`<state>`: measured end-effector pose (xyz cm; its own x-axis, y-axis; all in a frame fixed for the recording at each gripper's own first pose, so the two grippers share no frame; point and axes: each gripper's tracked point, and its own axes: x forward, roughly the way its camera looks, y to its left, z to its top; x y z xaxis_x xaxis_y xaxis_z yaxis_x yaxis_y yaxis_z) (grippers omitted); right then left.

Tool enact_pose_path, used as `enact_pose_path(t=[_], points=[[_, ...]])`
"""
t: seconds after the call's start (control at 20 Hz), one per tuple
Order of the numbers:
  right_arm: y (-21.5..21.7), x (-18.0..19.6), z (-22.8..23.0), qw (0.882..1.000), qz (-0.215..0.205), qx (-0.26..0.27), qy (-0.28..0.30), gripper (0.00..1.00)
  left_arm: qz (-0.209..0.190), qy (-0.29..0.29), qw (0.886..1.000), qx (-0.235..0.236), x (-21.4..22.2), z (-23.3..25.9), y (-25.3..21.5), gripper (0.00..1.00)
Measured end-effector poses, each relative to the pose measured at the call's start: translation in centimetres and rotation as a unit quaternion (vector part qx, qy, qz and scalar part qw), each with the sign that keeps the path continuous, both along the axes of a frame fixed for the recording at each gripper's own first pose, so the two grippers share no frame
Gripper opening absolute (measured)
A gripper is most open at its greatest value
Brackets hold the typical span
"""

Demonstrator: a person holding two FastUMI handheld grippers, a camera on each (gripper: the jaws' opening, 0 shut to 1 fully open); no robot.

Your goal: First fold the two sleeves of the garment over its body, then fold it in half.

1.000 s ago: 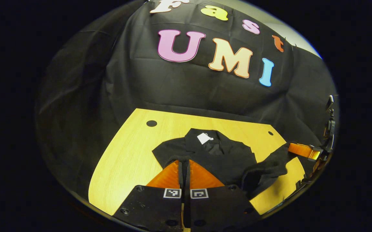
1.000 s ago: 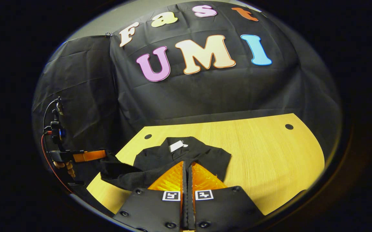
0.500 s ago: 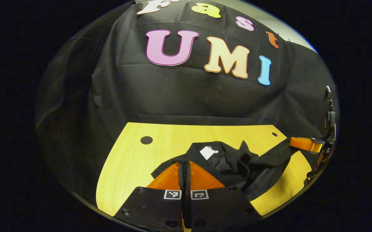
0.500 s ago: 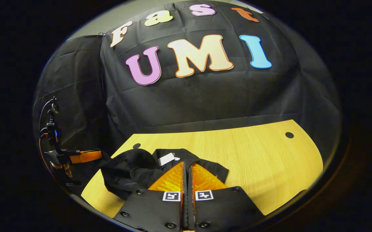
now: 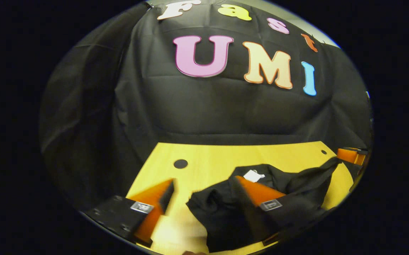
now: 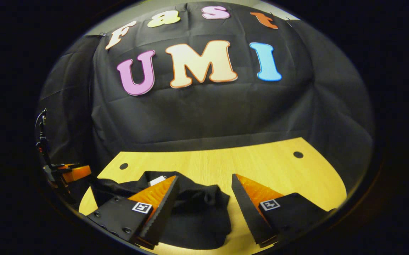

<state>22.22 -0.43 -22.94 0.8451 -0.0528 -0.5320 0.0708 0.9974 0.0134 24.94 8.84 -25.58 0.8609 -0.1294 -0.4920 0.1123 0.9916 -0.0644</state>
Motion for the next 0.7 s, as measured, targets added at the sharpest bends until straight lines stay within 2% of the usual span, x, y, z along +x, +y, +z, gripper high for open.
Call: enact_pose_path(t=[0.05, 0.15, 0.3, 0.35, 0.5, 0.55, 0.6, 0.7], points=[[0.3, -0.4, 1.4, 1.0, 0.006, -0.004, -0.022, 0.97, 0.01, -0.025, 1.0, 0.003, 0.0, 1.4, -0.4, 0.91], [0.2, -1.9, 4.3, 0.997, 0.01, -0.026, -0.07, 0.98, 0.023, -0.078, 0.997, 0.002, -0.5, 5.0, -0.1, 0.94], [0.3, -4.9, 7.8, 0.991, 0.014, -0.034, -0.127, 0.98, 0.018, -0.137, 0.99, 0.005, -2.8, 9.7, -0.9, 0.93], [0.4, -5.9, 8.6, 0.989, 0.015, -0.031, -0.142, 0.94, 0.016, -0.148, 0.989, 0.005, -3.9, 10.6, -1.4, 0.94], [0.1, -9.4, 9.8, 0.986, 0.024, -0.027, -0.165, 0.94, 0.015, -0.166, 0.986, 0.01, -7.6, 12.8, -2.1, 0.93], [0.0, -10.9, 10.2, 0.985, 0.026, -0.024, -0.168, 0.97, 0.015, -0.171, 0.985, 0.009, -8.9, 13.7, -2.5, 0.92], [-0.1, -12.2, 10.5, 0.984, 0.026, -0.021, -0.173, 0.94, 0.017, -0.177, 0.984, 0.009, -10.2, 14.5, -2.6, 0.94], [0.0, -15.0, 11.3, 0.983, 0.03, -0.01, -0.183, 0.94, 0.02, -0.191, 0.981, 0.009, -12.7, 16.0, -2.7, 0.93]])
